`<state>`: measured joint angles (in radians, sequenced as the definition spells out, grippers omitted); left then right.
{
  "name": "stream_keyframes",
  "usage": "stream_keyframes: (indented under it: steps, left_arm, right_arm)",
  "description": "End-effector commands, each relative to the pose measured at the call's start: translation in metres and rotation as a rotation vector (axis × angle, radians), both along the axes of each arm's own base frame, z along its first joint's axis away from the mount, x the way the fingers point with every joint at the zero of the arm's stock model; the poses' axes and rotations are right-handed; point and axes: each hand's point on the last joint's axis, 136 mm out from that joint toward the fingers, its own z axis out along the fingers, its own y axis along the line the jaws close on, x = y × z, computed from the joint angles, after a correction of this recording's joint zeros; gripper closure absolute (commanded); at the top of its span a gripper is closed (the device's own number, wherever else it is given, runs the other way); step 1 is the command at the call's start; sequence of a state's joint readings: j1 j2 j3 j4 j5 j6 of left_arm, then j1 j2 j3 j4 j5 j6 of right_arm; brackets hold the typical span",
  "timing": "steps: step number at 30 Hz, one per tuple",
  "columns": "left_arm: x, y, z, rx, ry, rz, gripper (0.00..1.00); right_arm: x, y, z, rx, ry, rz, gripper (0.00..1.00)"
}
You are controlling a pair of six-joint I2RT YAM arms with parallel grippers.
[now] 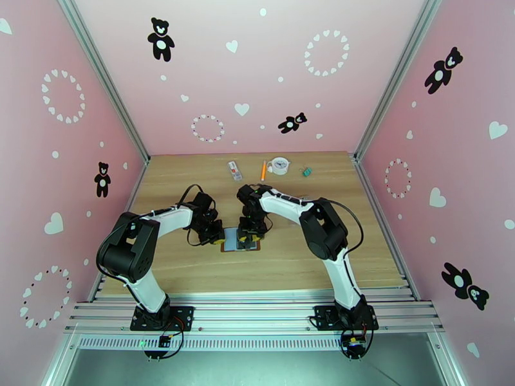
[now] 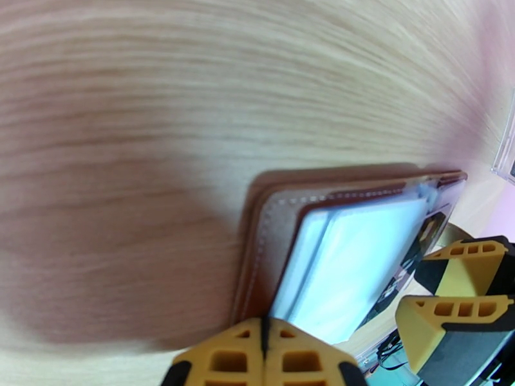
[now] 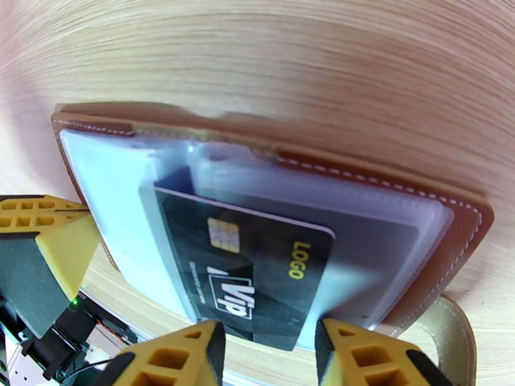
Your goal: Put the credit cards into the card holder
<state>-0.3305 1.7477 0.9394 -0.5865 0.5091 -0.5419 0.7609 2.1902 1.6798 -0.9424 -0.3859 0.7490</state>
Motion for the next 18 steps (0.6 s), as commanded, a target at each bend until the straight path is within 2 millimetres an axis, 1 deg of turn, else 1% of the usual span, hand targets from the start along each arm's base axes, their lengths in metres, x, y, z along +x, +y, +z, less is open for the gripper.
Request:
stream_keyframes:
  steps: [1,9,18]
  left_arm:
    - [-0.018,0.013,-0.021,0.083,0.068,-0.011,0.97]
    - [-0.016,0.013,-0.021,0.083,0.065,-0.011,0.97]
    - [-0.017,0.013,-0.021,0.081,0.064,-0.007,0.97]
  right_arm:
    - [-0.003,0.007,-0.008,-0.006,0.018,0.014,0.59]
    - [-0.005,0.020,-0.005,0.013,0.026,0.029,0.61]
    - [-0.009,0.028,-0.005,0.010,0.042,0.028,0.63]
